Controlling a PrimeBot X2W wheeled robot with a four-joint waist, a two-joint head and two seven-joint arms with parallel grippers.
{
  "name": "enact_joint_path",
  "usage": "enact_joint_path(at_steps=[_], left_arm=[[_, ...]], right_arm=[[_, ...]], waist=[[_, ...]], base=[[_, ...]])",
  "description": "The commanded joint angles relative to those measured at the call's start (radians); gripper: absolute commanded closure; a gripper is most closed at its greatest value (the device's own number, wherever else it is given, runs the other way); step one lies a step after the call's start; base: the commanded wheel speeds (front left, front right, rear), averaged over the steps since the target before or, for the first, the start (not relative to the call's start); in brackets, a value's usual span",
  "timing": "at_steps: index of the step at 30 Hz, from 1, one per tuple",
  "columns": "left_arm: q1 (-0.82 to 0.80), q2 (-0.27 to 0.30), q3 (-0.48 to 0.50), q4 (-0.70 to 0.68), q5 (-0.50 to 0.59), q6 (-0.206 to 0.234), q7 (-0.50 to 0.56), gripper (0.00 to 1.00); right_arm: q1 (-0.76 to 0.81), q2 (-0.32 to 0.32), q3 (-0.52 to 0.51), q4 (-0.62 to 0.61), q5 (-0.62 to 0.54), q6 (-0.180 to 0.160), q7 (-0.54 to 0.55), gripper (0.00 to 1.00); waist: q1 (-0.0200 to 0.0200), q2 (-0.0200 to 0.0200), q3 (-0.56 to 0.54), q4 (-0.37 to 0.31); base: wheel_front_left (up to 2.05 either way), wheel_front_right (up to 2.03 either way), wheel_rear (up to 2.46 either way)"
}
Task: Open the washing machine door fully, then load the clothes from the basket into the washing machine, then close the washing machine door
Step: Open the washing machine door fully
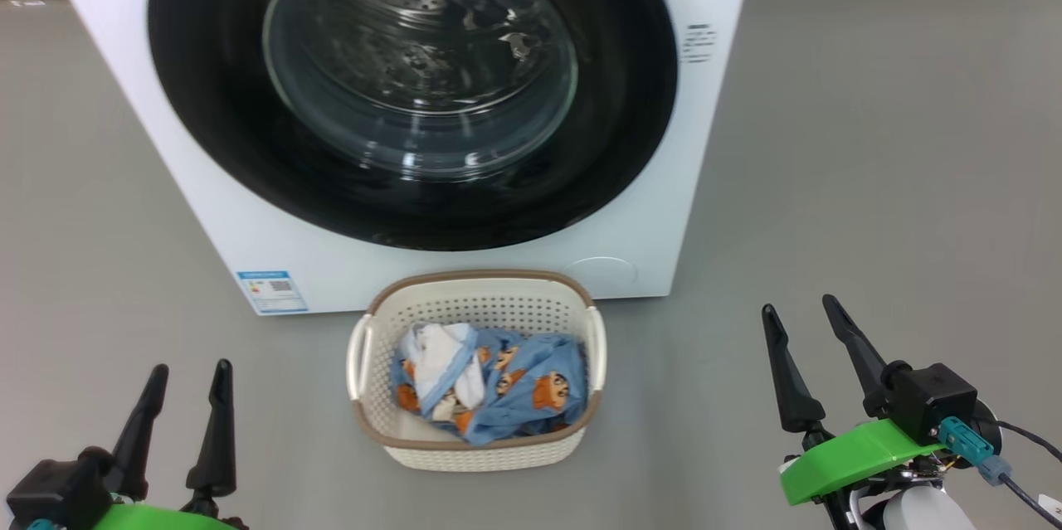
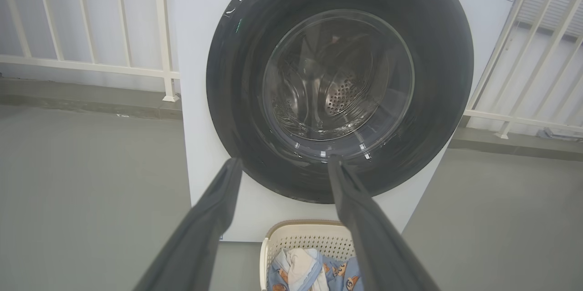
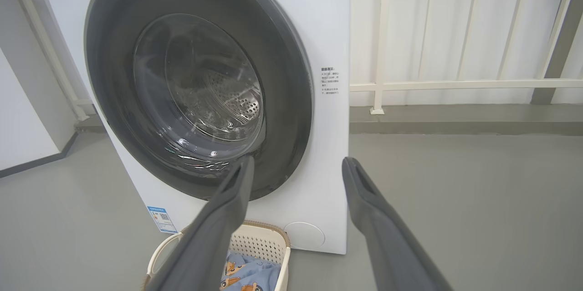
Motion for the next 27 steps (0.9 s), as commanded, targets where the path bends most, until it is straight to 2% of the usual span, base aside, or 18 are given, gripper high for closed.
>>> enact_joint_path(at_steps=[1,10,27], left_arm=[[-0.04,0.024,0.033,-0.029,-0.005,-0.003,-0.011,0.0],[-0.034,0.03,0.026,-0.025,-0.018,-0.003,-0.011,0.0],[-0.036,0.028,0.033,-0.014,-0.016,-0.003,-0.011,0.0]], right_arm=[[-0.041,-0.007,0.028,-0.02,0.007,0.005,-0.012,0.0],[-0.04,-0.007,0.028,-0.019,0.013,0.005,-0.012,0.0],[-0.038,-0.007,0.028,-0.035,0.027,0.005,-0.012,0.0]], waist=[[0.0,0.0,-0.001,0.0],[0.0,0.0,-0.001,-0.004],[0.0,0.0,0.004,-0.011]], base=[[0.94,0.94,-1.88],[0.54,0.54,-1.09],[0.01,0.01,-0.03]])
